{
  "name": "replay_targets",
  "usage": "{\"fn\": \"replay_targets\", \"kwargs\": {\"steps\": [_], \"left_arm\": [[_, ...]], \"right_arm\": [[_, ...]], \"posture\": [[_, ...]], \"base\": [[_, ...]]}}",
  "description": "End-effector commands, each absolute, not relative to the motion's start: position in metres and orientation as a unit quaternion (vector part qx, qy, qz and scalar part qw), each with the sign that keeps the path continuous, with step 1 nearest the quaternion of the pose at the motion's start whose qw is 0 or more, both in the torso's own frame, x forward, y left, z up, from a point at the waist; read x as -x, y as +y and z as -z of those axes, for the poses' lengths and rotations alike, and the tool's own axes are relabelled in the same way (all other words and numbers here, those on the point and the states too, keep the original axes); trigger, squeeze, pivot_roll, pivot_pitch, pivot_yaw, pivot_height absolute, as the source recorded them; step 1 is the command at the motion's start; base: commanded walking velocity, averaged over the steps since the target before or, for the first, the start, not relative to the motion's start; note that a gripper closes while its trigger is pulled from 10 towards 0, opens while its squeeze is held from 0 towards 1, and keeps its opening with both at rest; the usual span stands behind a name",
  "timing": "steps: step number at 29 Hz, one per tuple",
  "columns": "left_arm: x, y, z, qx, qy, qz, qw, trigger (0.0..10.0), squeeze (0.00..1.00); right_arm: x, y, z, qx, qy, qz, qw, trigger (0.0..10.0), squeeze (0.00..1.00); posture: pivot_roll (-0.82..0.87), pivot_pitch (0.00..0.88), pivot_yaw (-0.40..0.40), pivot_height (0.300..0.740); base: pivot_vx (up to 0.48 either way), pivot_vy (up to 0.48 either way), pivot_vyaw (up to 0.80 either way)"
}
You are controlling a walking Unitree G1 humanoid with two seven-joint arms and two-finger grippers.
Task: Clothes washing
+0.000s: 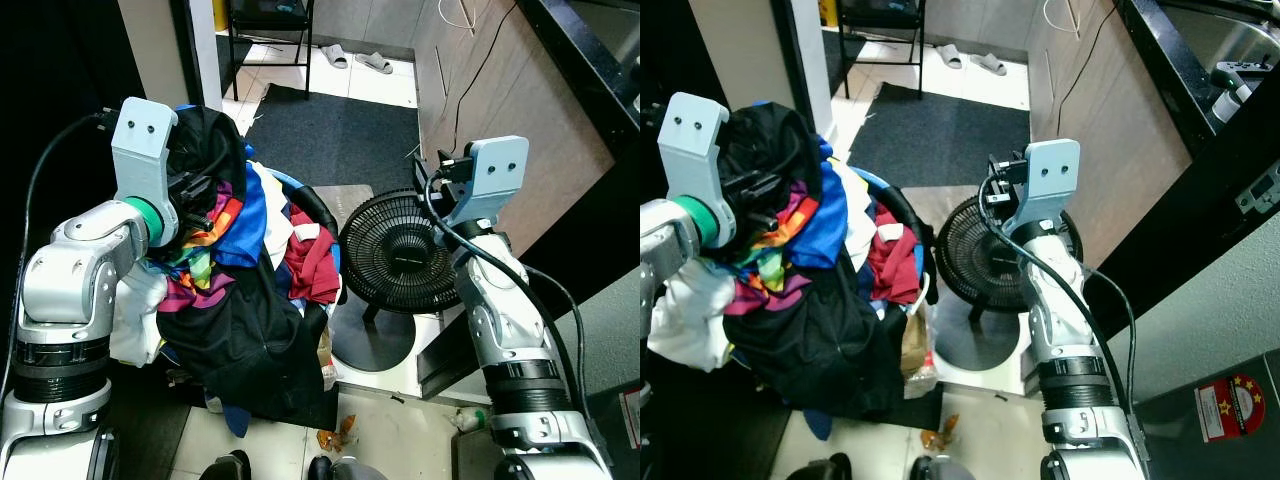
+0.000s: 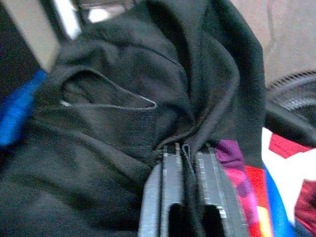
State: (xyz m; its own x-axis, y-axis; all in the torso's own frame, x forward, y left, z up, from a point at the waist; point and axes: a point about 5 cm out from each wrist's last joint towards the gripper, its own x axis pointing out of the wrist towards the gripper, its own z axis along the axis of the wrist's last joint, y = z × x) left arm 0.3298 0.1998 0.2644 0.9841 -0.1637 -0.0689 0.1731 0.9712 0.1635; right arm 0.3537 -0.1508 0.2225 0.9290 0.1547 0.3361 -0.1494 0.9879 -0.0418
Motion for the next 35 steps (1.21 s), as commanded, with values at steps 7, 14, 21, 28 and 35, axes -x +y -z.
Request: {"fn": "replay_targets", "kwargs": {"steps": [7, 14, 21, 28, 35], "left_arm": [[-0.326, 0.209, -0.333, -0.146, -0.179, -0.047, 0.972, 10.0, 0.00], [-0.310, 0.200, -0.397, -0.174, -0.342, -0.089, 0.919, 10.0, 0.00], [-0.302, 0.212, -0.437, -0.056, -0.423, -0.129, 0.895, 10.0, 0.00], [-0.277, 0.189, -0.506, -0.029, -0.552, -0.059, 0.831, 10.0, 0.00], [-0.304, 0.177, -0.503, -0.166, -0.491, -0.052, 0.854, 10.0, 0.00]], "right_arm": [[-0.354, -0.151, -0.222, 0.005, -0.168, -0.077, 0.983, 10.0, 0.00], [-0.355, -0.150, -0.223, 0.004, -0.169, -0.078, 0.982, 10.0, 0.00], [-0.355, -0.151, -0.223, 0.004, -0.169, -0.077, 0.983, 10.0, 0.00], [-0.356, -0.153, -0.224, 0.005, -0.170, -0.073, 0.983, 10.0, 0.00], [-0.355, -0.153, -0.224, 0.002, -0.172, -0.070, 0.983, 10.0, 0.00]], "posture": [[0.05, 0.089, -0.050, 0.740], [0.05, 0.089, -0.051, 0.740], [0.05, 0.091, -0.053, 0.740], [0.05, 0.089, -0.064, 0.740], [0.05, 0.093, -0.045, 0.740]], "base": [[0.000, 0.000, 0.00], [0.000, 0.000, 0.00], [0.000, 0.000, 0.00], [0.000, 0.000, 0.00], [0.000, 0.000, 0.00]]}}
